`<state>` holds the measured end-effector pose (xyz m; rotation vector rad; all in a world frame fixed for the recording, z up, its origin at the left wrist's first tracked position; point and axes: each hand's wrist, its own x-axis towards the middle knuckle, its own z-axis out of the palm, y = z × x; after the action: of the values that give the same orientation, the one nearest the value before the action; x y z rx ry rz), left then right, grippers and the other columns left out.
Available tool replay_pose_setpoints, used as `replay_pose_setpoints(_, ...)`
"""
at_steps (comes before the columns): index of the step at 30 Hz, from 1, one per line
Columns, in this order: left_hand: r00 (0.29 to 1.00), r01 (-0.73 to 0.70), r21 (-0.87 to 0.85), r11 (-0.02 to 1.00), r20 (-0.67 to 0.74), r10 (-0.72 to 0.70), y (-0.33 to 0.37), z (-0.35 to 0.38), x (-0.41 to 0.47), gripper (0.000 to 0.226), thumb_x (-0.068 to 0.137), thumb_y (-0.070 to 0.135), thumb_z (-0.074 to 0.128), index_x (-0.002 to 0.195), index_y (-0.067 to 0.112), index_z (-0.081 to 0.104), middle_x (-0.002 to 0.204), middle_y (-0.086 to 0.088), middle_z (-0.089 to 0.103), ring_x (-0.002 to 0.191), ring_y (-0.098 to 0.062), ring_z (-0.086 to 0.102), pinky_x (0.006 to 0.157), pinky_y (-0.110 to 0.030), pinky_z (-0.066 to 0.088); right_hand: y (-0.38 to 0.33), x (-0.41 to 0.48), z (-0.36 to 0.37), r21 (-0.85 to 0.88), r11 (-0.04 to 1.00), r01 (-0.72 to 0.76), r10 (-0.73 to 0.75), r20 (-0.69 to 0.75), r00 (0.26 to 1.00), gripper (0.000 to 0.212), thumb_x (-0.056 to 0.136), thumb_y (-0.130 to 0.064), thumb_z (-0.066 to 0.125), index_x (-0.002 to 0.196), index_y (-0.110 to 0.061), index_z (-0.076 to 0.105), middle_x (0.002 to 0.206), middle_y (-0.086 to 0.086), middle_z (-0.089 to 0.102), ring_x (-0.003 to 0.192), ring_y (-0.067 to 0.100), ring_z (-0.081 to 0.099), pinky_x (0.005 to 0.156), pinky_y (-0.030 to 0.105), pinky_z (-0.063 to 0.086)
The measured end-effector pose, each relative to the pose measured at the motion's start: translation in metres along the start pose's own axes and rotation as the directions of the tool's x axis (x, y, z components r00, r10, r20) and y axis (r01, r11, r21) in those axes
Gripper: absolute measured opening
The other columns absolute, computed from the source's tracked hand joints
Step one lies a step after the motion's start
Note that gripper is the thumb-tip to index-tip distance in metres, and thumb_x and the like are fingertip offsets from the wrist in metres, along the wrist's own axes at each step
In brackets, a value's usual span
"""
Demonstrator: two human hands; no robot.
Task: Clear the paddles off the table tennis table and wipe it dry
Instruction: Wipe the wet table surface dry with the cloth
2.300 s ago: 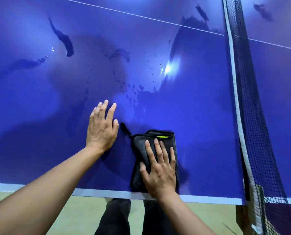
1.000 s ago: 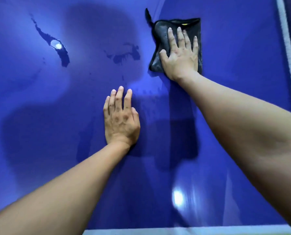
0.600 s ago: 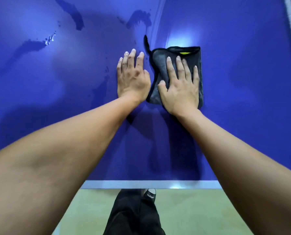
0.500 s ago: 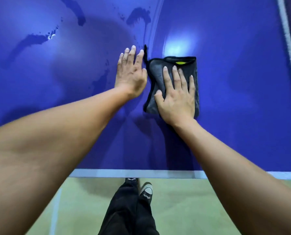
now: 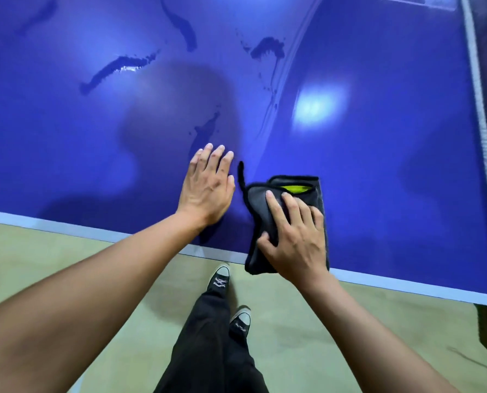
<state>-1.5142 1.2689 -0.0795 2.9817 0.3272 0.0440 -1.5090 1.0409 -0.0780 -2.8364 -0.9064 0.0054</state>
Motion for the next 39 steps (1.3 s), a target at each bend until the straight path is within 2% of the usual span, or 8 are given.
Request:
replay_pose_setpoints(5, 0.996, 0.033, -0.042, 0.999, -0.080, -0.036, -0.020, 0.000, 0.033, 0.053, 0.098, 0.032, 0.034, 0.136, 0.002, 0.056, 0.144, -0.020, 0.052, 0.141, -0.040, 0.040, 0.119, -0.049, 0.027, 0.002, 0.013, 0.008, 0.023, 0.999, 0.049, -0.051, 0.089, 0.995, 0.080, 0.092, -0.054, 0.049, 0.162, -0.027, 0.022, 0.169, 0.001, 0.018, 0.157, 0.017, 0.012, 0.125, 0.053, 0.014)
replay_pose_setpoints(7, 0.995, 0.040, -0.073, 0.996, -0.084, -0.046, -0.027, 0.003, 0.054, 0.052, 0.097, 0.031, 0.034, 0.135, 0.002, 0.056, 0.142, -0.019, 0.053, 0.140, -0.040, 0.042, 0.118, -0.048, 0.028, 0.007, 0.017, 0.008, 0.031, 0.996, 0.079, -0.082, 0.116, 0.990, 0.078, 0.094, -0.054, 0.048, 0.162, -0.029, 0.019, 0.170, -0.001, 0.014, 0.157, 0.016, 0.009, 0.125, 0.053, 0.015)
replay_pose_setpoints(10, 0.991, 0.071, -0.142, 0.987, -0.102, -0.086, -0.032, 0.007, 0.093, 0.049, 0.097, 0.027, 0.035, 0.133, 0.003, 0.056, 0.141, -0.018, 0.052, 0.137, -0.040, 0.044, 0.116, -0.047, 0.029, 0.018, 0.039, 0.008, 0.054, 0.974, 0.221, -0.227, 0.137, 0.964, 0.076, 0.094, -0.052, 0.049, 0.162, -0.033, 0.019, 0.170, -0.003, 0.013, 0.157, 0.014, 0.009, 0.125, 0.053, 0.018)
replay_pose_setpoints(12, 0.990, 0.072, -0.167, 0.983, -0.108, -0.091, -0.037, 0.008, 0.127, 0.046, 0.096, 0.024, 0.038, 0.133, 0.004, 0.055, 0.142, -0.017, 0.051, 0.136, -0.039, 0.045, 0.116, -0.046, 0.029, 0.020, 0.065, 0.011, 0.071, 0.969, 0.236, -0.245, 0.154, 0.957, 0.076, 0.095, -0.051, 0.049, 0.162, -0.036, 0.017, 0.170, -0.004, 0.012, 0.157, 0.012, 0.009, 0.125, 0.051, 0.016)
replay_pose_setpoints(18, 0.992, 0.042, -0.170, 0.984, -0.113, -0.062, -0.055, 0.008, 0.226, 0.041, 0.096, 0.015, 0.043, 0.133, 0.004, 0.055, 0.145, -0.016, 0.050, 0.134, -0.038, 0.046, 0.114, -0.045, 0.032, 0.033, 0.193, 0.022, 0.067, 0.994, 0.082, -0.090, 0.119, 0.989, 0.072, 0.096, -0.052, 0.041, 0.162, -0.037, 0.014, 0.171, -0.004, 0.011, 0.157, 0.010, 0.004, 0.127, 0.049, 0.008)
replay_pose_setpoints(22, 0.994, -0.007, -0.146, 0.989, -0.109, -0.009, -0.072, 0.009, 0.266, 0.044, 0.093, 0.014, 0.045, 0.136, 0.006, 0.053, 0.146, -0.015, 0.048, 0.137, -0.037, 0.044, 0.117, -0.045, 0.029, 0.054, 0.293, 0.024, 0.047, 0.998, 0.048, -0.052, 0.095, 0.994, 0.071, 0.097, -0.053, 0.038, 0.162, -0.037, 0.016, 0.170, -0.003, 0.013, 0.157, 0.012, 0.007, 0.127, 0.048, 0.004)
replay_pose_setpoints(30, 0.992, -0.016, -0.171, 0.985, -0.127, -0.006, -0.071, 0.012, 0.271, 0.045, 0.094, 0.015, 0.045, 0.137, 0.006, 0.053, 0.147, -0.017, 0.048, 0.139, -0.037, 0.041, 0.119, -0.047, 0.028, 0.101, 0.507, 0.022, -0.035, 0.991, -0.130, 0.133, 0.119, 0.984, 0.071, 0.097, -0.057, 0.026, 0.162, -0.036, 0.007, 0.171, -0.003, 0.006, 0.157, 0.014, 0.003, 0.126, 0.048, -0.002)
replay_pose_setpoints(39, 0.992, -0.024, -0.169, 0.985, -0.124, 0.003, -0.072, 0.015, 0.269, 0.045, 0.095, 0.013, 0.045, 0.139, 0.006, 0.052, 0.148, -0.017, 0.046, 0.142, -0.036, 0.036, 0.120, -0.048, 0.027, 0.117, 0.610, 0.019, -0.042, 0.976, -0.213, 0.215, 0.076, 0.974, 0.070, 0.097, -0.056, 0.024, 0.162, -0.035, 0.012, 0.171, -0.003, 0.010, 0.157, 0.014, 0.006, 0.127, 0.046, 0.000)
